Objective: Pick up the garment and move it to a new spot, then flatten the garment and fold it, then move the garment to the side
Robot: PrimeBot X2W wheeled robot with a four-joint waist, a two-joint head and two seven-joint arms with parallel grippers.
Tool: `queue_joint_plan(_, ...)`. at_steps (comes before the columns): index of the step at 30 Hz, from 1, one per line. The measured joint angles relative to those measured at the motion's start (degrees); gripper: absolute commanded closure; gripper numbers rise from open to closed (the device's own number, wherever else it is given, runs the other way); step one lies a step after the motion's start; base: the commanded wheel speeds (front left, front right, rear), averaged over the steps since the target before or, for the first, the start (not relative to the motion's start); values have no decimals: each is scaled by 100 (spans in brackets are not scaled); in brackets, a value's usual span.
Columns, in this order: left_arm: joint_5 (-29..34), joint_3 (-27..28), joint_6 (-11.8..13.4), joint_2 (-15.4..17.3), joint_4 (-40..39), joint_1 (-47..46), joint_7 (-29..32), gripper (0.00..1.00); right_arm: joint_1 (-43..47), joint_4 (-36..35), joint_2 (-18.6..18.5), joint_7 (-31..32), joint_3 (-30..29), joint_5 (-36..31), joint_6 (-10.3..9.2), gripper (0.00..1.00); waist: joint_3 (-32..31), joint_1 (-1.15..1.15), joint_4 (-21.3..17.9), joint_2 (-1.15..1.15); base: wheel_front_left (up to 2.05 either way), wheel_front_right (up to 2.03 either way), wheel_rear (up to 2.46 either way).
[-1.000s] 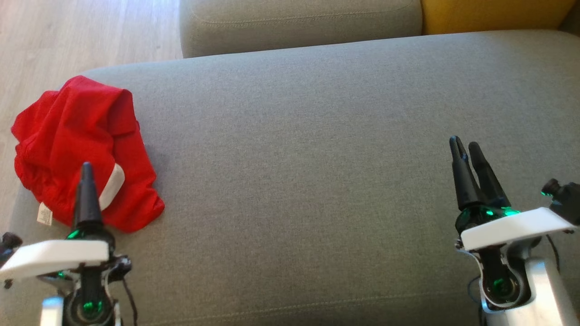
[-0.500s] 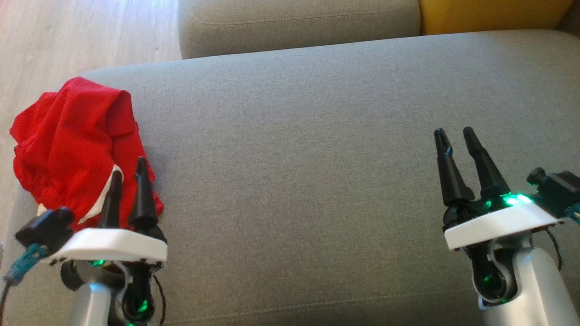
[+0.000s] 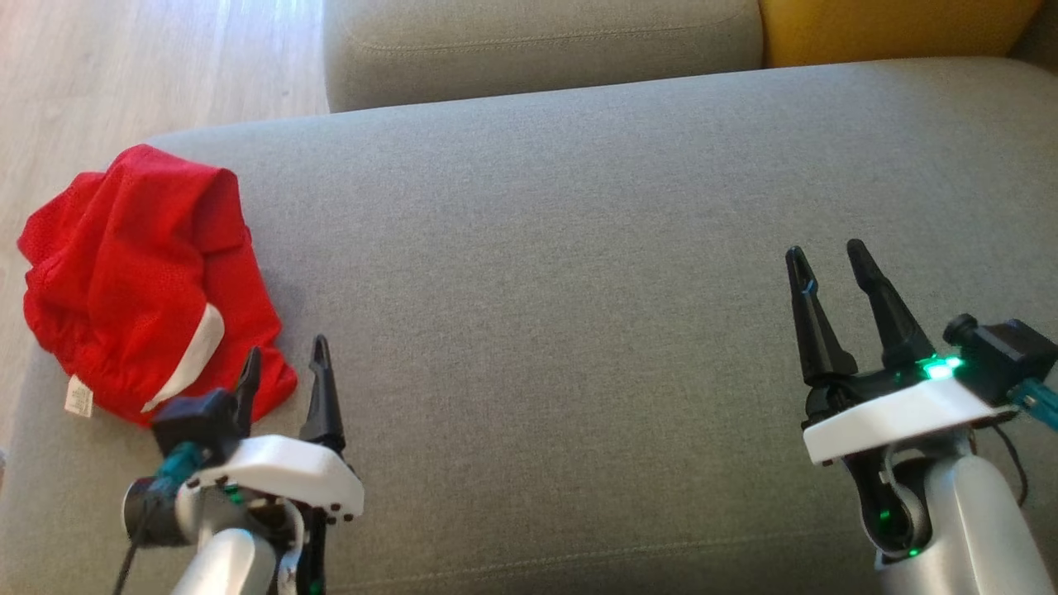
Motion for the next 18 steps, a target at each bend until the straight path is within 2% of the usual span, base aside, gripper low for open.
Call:
queue_joint_plan(11,461,-811,787,307,-163,-254,-215,0,5,-27,-2,-159,71,-757,0,0,-27,0,-37,0,0,0,0)
queue_joint_plan(18,681,-1110,1054,433,-279,-328,-335,0,5,-34,-5,-290,82,-1185,0,0,-19,0,-32,0,0,0,0)
